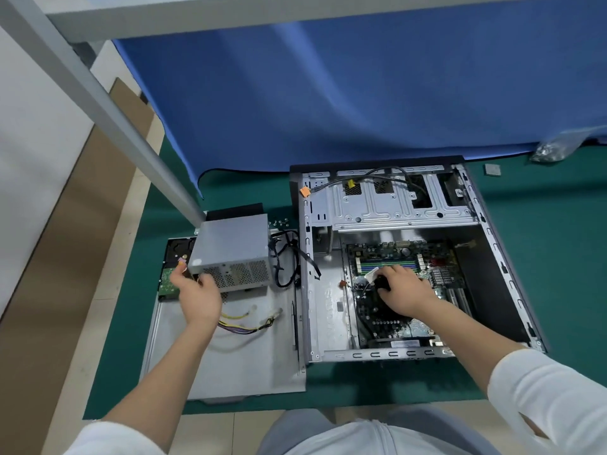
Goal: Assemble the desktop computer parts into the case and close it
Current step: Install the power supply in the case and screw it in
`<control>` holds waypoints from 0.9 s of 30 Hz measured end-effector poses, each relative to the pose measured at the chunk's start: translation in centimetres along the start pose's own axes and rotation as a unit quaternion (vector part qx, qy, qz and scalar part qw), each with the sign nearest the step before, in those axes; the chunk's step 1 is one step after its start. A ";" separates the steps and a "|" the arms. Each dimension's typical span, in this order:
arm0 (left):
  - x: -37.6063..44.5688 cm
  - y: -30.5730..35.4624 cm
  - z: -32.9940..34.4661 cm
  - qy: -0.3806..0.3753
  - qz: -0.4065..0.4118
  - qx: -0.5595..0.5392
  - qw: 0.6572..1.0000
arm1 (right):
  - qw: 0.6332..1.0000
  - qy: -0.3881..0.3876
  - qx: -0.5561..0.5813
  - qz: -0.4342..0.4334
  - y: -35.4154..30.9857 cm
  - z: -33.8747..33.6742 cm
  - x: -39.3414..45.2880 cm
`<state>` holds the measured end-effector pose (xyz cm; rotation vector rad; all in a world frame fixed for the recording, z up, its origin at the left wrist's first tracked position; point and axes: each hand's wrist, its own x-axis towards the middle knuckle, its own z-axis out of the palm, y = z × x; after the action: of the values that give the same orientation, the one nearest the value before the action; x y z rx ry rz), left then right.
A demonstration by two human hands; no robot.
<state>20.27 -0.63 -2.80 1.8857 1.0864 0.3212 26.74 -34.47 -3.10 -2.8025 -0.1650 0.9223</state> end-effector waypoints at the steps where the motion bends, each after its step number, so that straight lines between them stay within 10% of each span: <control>1: -0.4 0.8 0.0 0.006 0.028 -0.021 0.999 | 1.000 -0.002 -0.002 -0.005 0.1 0.0 0.0; 13: -1.4 11.5 -0.4 0.022 0.185 -0.095 0.978 | 0.998 -0.022 -0.014 -0.051 1.3 -0.1 -0.1; 27: -8.6 21.1 -6.2 -0.165 0.301 -0.204 0.917 | 0.966 -0.041 0.224 -0.123 0.0 -5.8 -0.8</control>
<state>23.30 -8.06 19.39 1.7631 0.1677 0.5081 29.56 -35.40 1.99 -2.2714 -0.2721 0.8862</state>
